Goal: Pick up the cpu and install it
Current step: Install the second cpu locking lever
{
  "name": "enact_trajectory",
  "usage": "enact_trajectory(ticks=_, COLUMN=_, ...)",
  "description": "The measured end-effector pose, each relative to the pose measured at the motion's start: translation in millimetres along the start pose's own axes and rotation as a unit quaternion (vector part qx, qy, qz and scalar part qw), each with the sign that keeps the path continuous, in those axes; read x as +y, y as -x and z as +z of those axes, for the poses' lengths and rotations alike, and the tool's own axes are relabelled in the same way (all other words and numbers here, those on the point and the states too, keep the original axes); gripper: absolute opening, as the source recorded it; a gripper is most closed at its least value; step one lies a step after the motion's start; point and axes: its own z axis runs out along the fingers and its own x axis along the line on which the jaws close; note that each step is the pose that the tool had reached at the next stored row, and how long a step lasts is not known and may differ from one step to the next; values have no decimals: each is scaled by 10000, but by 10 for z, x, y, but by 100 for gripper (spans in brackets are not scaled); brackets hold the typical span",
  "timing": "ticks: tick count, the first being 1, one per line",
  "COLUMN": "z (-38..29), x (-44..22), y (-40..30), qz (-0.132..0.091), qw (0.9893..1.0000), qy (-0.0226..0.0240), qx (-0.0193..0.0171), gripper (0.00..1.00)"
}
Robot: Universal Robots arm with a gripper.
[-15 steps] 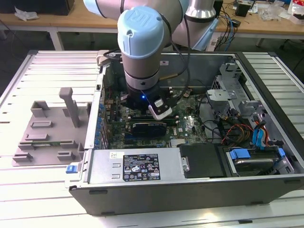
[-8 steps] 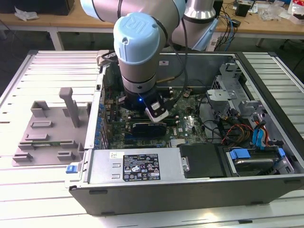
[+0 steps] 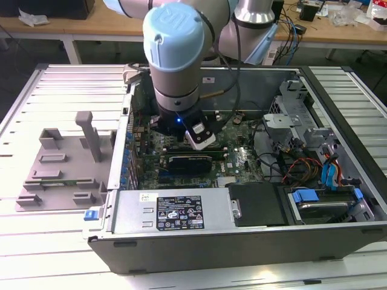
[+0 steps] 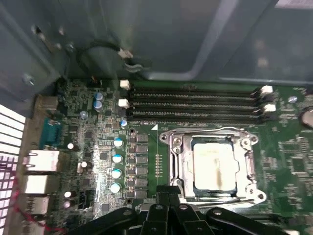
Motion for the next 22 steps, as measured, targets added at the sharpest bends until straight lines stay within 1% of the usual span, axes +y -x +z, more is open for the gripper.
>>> enact_trajectory(ticks=1, z=-40, x=13, y=3, qz=0, qw=10000, qy=-10, qx=0, gripper=11)
enact_trajectory(ticks=2, z=-51, x=28, y=4, qz=0, qw=10000, qy=-21, qx=-1, gripper=11)
enact_trajectory(ticks=4, z=-47, x=44, y=12, qz=1, qw=10000, qy=-29, qx=-1, gripper=11)
enact_trajectory(ticks=5, z=-45, x=48, y=29, qz=8, qw=10000, qy=-41, qx=-3, gripper=11)
enact_trajectory(ticks=6, z=-43, x=49, y=56, qz=19, qw=10000, qy=-67, qx=-5, gripper=11)
enact_trajectory(ticks=7, z=-39, x=50, y=106, qz=35, qw=9999, qy=-118, qx=-8, gripper=11)
enact_trajectory(ticks=8, z=-34, x=49, y=185, qz=60, qw=9997, qy=-219, qx=-10, gripper=11)
enact_trajectory(ticks=9, z=-31, x=53, y=215, qz=67, qw=9996, qy=-278, qx=-9, gripper=11)
enact_trajectory(ticks=10, z=-23, x=77, y=245, qz=68, qw=9994, qy=-329, qx=-9, gripper=11)
enact_trajectory(ticks=11, z=-11, x=112, y=265, qz=69, qw=9993, qy=-358, qx=-10, gripper=11)
enact_trajectory(ticks=12, z=-1, x=141, y=276, qz=67, qw=9993, qy=-377, qx=-9, gripper=11)
enact_trajectory(ticks=13, z=12, x=184, y=289, qz=65, qw=9992, qy=-397, qx=-9, gripper=11)
enact_trajectory(ticks=14, z=31, x=241, y=302, qz=64, qw=9992, qy=-406, qx=-9, gripper=11)
enact_trajectory(ticks=15, z=41, x=273, y=313, qz=64, qw=9991, qy=-413, qx=-9, gripper=11)
enact_trajectory(ticks=16, z=54, x=303, y=342, qz=63, qw=9991, qy=-419, qx=-9, gripper=11)
enact_trajectory(ticks=17, z=66, x=318, y=436, qz=65, qw=9991, qy=-422, qx=-8, gripper=11)
enact_trajectory(ticks=19, z=71, x=317, y=528, qz=67, qw=9991, qy=-429, qx=5, gripper=11)
enact_trajectory(ticks=20, z=72, x=316, y=546, qz=68, qw=9991, qy=-430, qx=10, gripper=11)
enact_trajectory(ticks=22, z=72, x=316, y=546, qz=69, qw=9990, qy=-431, qx=10, gripper=11)
